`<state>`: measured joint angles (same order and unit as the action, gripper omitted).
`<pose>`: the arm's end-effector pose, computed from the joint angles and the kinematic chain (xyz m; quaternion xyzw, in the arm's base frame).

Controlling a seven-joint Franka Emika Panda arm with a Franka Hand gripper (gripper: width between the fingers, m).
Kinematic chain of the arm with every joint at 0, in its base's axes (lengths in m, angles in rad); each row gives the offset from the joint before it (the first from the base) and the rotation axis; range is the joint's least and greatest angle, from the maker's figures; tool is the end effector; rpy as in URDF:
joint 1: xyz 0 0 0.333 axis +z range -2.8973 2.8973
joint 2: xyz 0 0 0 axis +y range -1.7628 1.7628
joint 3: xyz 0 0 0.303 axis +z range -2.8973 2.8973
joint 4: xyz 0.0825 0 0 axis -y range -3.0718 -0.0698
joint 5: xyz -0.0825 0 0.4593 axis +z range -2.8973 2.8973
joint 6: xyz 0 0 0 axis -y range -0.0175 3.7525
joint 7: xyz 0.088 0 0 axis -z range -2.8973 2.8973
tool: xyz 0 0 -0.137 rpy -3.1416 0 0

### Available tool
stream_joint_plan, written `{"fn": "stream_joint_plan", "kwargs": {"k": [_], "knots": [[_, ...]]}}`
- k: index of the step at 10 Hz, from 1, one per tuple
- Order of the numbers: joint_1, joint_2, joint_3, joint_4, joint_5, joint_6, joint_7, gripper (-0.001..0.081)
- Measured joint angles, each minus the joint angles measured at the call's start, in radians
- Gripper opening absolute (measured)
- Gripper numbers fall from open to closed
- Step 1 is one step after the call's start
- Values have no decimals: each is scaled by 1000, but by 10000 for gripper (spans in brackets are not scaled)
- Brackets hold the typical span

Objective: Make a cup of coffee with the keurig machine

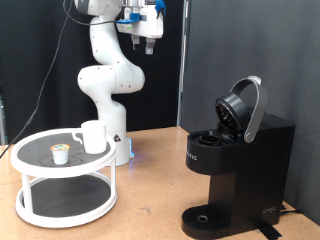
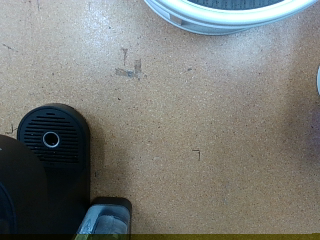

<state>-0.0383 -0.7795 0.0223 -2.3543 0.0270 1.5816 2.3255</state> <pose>0.3943 -0.0018 0.5507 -0.3864 0.9223 0.0038 0.0054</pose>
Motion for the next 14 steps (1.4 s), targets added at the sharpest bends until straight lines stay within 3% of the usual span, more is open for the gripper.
{"fn": "stream_joint_plan", "kwargs": {"k": [2,7,11,14], "knots": [[-8,0,-14,0,0,1,-5,734],[-79,3,-144,-6,-94,-2,-117,734],[-87,6,-166,-13,-114,3,-152,734],[-110,15,-228,-22,-186,12,-233,734]]}}
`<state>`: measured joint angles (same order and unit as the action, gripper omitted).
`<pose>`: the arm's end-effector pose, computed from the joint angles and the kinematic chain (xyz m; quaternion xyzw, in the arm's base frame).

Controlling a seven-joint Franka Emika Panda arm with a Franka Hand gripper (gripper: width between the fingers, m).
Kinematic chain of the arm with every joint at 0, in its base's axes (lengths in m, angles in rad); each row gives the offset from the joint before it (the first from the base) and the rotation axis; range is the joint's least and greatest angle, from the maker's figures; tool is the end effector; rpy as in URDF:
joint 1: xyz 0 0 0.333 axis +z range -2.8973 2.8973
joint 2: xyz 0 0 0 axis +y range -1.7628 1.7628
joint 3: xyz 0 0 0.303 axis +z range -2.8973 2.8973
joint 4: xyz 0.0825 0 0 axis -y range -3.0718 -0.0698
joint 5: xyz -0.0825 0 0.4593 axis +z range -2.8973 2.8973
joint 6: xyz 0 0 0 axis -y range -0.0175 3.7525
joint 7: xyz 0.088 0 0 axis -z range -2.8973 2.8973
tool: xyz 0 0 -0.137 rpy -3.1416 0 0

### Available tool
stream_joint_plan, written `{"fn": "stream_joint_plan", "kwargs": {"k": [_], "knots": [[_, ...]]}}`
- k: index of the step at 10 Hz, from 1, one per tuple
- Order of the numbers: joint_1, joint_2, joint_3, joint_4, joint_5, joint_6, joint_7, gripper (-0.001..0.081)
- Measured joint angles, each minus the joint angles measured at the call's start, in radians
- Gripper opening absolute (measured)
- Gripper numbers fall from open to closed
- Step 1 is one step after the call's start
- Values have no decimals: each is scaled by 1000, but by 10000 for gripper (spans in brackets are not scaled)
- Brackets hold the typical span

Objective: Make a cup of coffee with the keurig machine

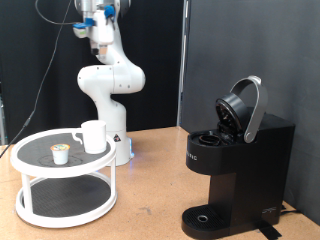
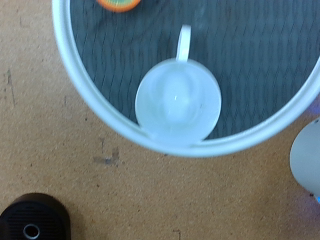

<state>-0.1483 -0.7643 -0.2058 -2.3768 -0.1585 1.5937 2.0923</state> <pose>0.3678 -0.1643 0.5259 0.3706 -0.9286 -0.0026 0.0164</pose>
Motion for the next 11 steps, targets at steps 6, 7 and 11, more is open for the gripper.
{"fn": "stream_joint_plan", "kwargs": {"k": [6,7,11], "knots": [[-28,35,-155,27,-40,70,-112,734],[-28,52,-159,37,-44,69,-113,734],[-27,53,-185,23,-34,71,-169,734]]}}
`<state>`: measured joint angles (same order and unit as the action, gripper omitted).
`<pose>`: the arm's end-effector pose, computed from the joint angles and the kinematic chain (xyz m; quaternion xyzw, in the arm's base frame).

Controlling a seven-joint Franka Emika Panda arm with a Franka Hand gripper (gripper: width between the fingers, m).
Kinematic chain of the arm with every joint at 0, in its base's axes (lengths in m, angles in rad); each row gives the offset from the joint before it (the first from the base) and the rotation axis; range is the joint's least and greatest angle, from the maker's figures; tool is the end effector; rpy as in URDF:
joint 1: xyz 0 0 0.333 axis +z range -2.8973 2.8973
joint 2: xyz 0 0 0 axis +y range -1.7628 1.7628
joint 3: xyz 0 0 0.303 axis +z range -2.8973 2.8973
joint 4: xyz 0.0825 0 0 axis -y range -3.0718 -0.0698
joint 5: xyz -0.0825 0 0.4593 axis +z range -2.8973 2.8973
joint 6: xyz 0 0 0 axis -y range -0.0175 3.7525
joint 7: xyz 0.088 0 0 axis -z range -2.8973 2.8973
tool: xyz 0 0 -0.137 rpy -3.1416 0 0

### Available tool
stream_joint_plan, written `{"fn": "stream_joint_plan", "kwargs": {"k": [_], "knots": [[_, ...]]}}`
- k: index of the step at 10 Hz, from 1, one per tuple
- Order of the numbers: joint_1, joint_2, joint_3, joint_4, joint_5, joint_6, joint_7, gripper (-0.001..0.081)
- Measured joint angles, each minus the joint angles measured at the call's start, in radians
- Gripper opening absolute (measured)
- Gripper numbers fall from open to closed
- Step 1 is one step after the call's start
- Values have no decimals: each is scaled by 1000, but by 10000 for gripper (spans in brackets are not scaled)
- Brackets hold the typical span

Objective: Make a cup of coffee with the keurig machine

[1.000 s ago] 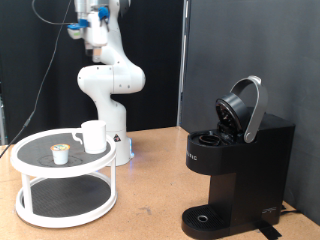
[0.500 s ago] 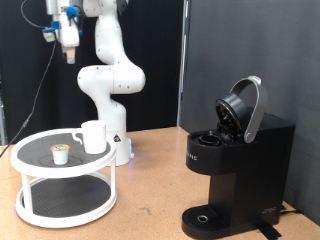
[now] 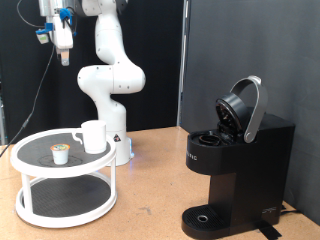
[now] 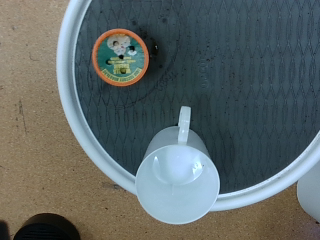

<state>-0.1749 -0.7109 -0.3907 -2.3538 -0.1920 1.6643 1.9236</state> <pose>0.3477 -0.2579 0.5048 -0.3717 0.9278 0.0253 0.0178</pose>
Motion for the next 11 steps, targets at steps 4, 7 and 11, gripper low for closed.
{"fn": "stream_joint_plan", "kwargs": {"k": [4,7,11], "knots": [[-7,53,-31,-112,-11,190,39,734],[-15,128,-36,-193,-38,364,57,734],[-20,179,-42,-228,-37,458,62,734]]}}
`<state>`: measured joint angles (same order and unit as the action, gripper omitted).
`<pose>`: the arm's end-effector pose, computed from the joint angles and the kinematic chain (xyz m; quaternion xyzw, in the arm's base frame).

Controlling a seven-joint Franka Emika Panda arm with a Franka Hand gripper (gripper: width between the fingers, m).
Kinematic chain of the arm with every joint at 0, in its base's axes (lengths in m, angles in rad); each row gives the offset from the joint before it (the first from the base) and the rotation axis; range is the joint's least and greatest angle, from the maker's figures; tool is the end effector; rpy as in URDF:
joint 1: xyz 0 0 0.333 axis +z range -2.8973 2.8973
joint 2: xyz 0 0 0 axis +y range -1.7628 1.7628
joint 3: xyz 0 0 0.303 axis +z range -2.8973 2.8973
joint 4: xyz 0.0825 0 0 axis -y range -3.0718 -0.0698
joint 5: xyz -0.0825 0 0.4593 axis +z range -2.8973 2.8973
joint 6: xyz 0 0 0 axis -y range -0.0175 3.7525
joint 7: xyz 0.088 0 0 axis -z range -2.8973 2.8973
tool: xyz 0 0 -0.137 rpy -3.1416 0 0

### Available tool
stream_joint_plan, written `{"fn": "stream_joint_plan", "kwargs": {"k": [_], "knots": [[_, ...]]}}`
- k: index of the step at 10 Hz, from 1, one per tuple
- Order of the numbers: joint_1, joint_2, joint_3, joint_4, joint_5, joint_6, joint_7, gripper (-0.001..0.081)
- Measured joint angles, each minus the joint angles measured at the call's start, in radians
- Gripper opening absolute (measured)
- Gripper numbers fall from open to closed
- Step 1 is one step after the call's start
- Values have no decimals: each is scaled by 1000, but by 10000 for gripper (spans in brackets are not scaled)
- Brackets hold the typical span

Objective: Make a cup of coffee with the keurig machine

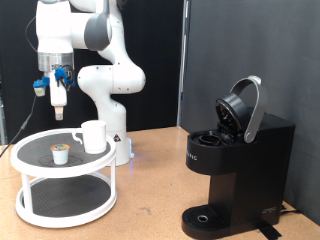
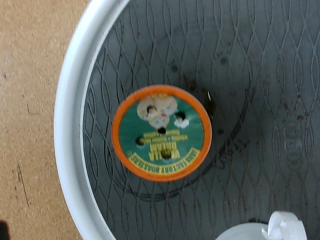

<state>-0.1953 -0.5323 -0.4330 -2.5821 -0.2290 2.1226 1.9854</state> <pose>0.3779 -0.2675 0.3460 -0.3403 0.9400 -0.0109 0.0208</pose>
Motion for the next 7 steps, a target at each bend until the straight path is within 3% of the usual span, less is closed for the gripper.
{"fn": "stream_joint_plan", "kwargs": {"k": [3,7], "knots": [[0,26,-8,-19,13,27,-9,734],[0,99,-7,-42,12,142,14,734]]}}
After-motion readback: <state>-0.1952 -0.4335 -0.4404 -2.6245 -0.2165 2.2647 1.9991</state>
